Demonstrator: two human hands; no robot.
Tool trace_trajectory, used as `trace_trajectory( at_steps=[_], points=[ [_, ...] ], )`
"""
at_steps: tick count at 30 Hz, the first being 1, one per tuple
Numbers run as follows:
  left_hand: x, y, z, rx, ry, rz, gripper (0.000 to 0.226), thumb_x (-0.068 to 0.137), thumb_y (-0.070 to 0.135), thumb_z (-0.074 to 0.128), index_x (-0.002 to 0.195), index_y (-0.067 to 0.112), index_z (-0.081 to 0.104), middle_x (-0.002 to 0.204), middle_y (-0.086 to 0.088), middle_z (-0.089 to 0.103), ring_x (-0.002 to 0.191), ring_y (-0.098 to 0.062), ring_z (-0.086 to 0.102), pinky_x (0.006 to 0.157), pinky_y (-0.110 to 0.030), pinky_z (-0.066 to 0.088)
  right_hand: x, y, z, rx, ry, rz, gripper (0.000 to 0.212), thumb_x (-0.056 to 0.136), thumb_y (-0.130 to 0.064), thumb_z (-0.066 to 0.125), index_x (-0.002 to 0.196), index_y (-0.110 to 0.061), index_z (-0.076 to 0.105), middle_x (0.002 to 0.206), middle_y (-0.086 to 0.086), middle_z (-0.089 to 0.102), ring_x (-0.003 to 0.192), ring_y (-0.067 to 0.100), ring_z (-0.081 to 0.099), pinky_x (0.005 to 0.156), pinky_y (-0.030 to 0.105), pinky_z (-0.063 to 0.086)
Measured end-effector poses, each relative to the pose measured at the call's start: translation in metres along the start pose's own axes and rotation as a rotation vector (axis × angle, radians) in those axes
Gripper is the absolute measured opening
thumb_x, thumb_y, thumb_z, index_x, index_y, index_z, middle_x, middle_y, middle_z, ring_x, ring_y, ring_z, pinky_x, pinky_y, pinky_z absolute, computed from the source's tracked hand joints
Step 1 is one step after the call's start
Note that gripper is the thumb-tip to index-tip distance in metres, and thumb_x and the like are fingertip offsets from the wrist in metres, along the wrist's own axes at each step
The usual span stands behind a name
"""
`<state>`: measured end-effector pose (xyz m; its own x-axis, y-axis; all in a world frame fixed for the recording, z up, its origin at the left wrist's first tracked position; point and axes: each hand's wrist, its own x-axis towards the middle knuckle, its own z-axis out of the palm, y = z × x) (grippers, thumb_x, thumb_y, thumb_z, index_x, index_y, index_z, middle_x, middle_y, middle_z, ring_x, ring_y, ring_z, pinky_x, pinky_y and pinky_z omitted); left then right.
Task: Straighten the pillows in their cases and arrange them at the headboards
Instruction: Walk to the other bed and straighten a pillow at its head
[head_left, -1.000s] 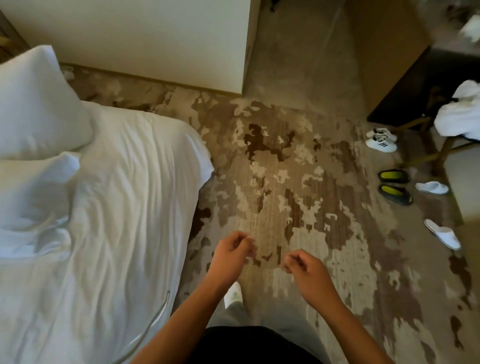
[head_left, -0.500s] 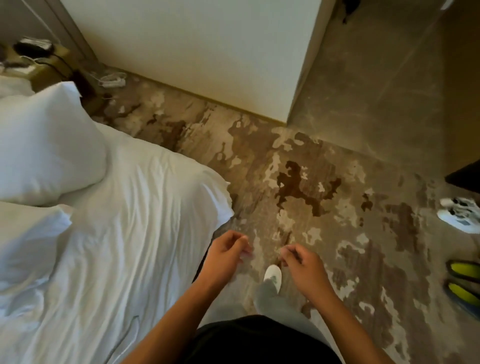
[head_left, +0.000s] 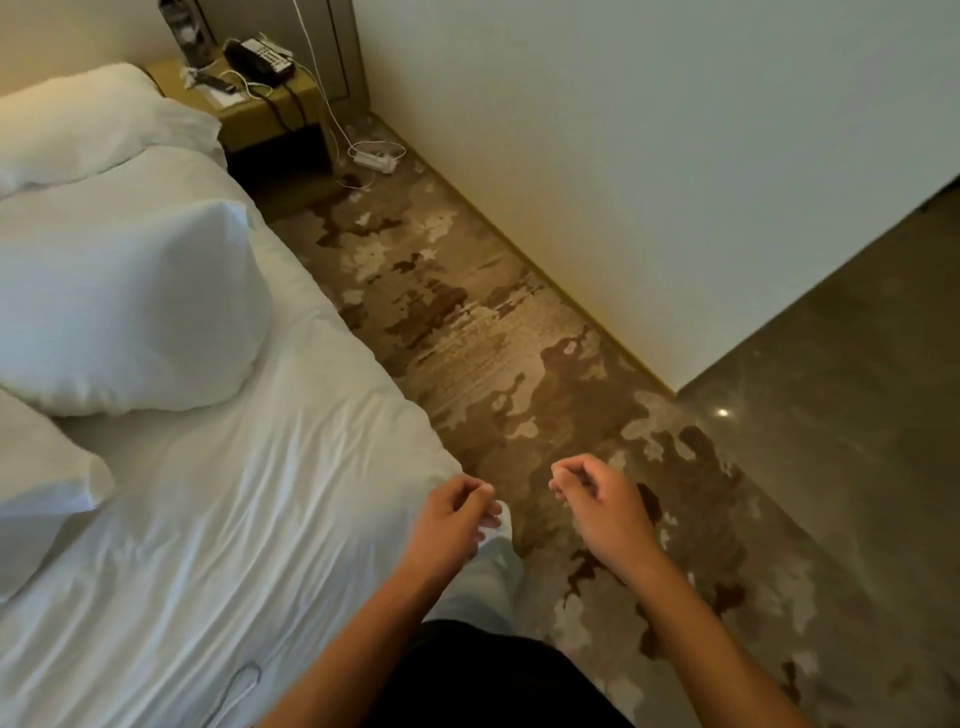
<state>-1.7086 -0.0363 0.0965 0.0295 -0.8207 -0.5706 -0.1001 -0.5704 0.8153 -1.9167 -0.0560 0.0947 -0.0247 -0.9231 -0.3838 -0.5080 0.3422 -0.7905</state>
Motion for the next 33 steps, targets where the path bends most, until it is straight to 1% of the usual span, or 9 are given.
trace_trajectory(
  at_steps=[2,5,10,13,18,22,25,30,33],
  points=[
    [0.046,0.038,0.013,0.004,-0.003,0.007,0.020,0.102,0.026,0.057,0.098,0.013,0.071,0.086,-0.005,0.078,0.084,-0.023,0.075,0.082,-0.046,0.061,0.044,-0.009,-0.022,-0.009,0.001,0.035,0.012,0.098,-0.041,0.061,0.093,-0.039,0.071,0.092,-0.016,0.076,0.087,0.002,0.071,0.079,0.026,0.058],
    [0.109,0.100,0.028,-0.010,-0.015,0.042,0.019,0.102,0.027,0.058,0.096,0.014,0.071,0.088,-0.005,0.078,0.085,-0.026,0.075,0.085,-0.049,0.061,0.107,-0.025,-0.053,-0.042,0.000,0.064,0.012,0.100,-0.040,0.061,0.093,-0.038,0.071,0.091,-0.017,0.075,0.085,0.000,0.071,0.076,0.026,0.057],
    [0.215,0.191,0.036,-0.064,0.003,0.100,0.020,0.103,0.027,0.056,0.102,0.012,0.070,0.090,-0.004,0.078,0.085,-0.020,0.076,0.086,-0.045,0.062,0.222,-0.054,-0.089,-0.096,-0.028,0.078,0.013,0.101,-0.037,0.061,0.091,-0.036,0.071,0.088,-0.016,0.076,0.083,0.000,0.071,0.077,0.029,0.058],
    [0.278,0.232,0.028,-0.114,0.072,0.126,0.018,0.102,0.028,0.057,0.101,0.015,0.070,0.091,-0.002,0.078,0.087,-0.021,0.075,0.081,-0.042,0.061,0.302,-0.075,-0.097,-0.153,-0.115,0.057,0.013,0.100,-0.038,0.061,0.091,-0.035,0.070,0.089,-0.012,0.076,0.082,0.002,0.070,0.074,0.027,0.057],
    [0.371,0.276,-0.008,-0.169,0.264,0.097,0.016,0.101,0.032,0.057,0.100,0.024,0.071,0.092,0.003,0.078,0.085,-0.013,0.075,0.081,-0.037,0.062,0.448,-0.135,-0.082,-0.226,-0.306,-0.038,0.012,0.101,-0.036,0.060,0.095,-0.036,0.070,0.090,-0.010,0.075,0.085,0.002,0.070,0.072,0.020,0.050],
    [0.410,0.299,-0.048,-0.283,0.502,-0.010,0.017,0.100,0.035,0.058,0.095,0.025,0.071,0.090,0.003,0.078,0.084,-0.013,0.075,0.082,-0.035,0.061,0.546,-0.210,-0.052,-0.269,-0.480,-0.173,0.017,0.102,-0.038,0.058,0.091,-0.035,0.070,0.086,-0.012,0.074,0.081,-0.001,0.068,0.073,0.025,0.053],
    [0.423,0.313,-0.079,-0.380,0.692,-0.078,0.018,0.101,0.032,0.057,0.095,0.023,0.071,0.087,0.002,0.078,0.082,-0.012,0.075,0.081,-0.034,0.060,0.600,-0.274,-0.013,-0.352,-0.632,-0.301,0.017,0.102,-0.037,0.059,0.089,-0.035,0.070,0.085,-0.010,0.074,0.080,-0.002,0.068,0.067,0.025,0.051],
    [0.431,0.316,-0.136,-0.584,0.988,-0.153,0.019,0.103,0.027,0.057,0.100,0.016,0.071,0.088,-0.003,0.078,0.085,-0.019,0.074,0.077,-0.030,0.059,0.646,-0.369,0.082,-0.449,-0.875,-0.523,0.015,0.102,-0.037,0.059,0.092,-0.036,0.071,0.086,-0.012,0.076,0.081,0.000,0.070,0.066,0.024,0.052],
    [0.438,0.304,-0.177,-0.645,1.139,-0.177,0.018,0.103,0.027,0.056,0.099,0.017,0.071,0.088,-0.001,0.077,0.082,-0.014,0.074,0.073,-0.024,0.059,0.660,-0.406,0.149,-0.519,-0.976,-0.648,0.014,0.101,-0.040,0.059,0.093,-0.038,0.070,0.086,-0.014,0.075,0.080,0.003,0.070,0.071,0.026,0.056]
  ],
)
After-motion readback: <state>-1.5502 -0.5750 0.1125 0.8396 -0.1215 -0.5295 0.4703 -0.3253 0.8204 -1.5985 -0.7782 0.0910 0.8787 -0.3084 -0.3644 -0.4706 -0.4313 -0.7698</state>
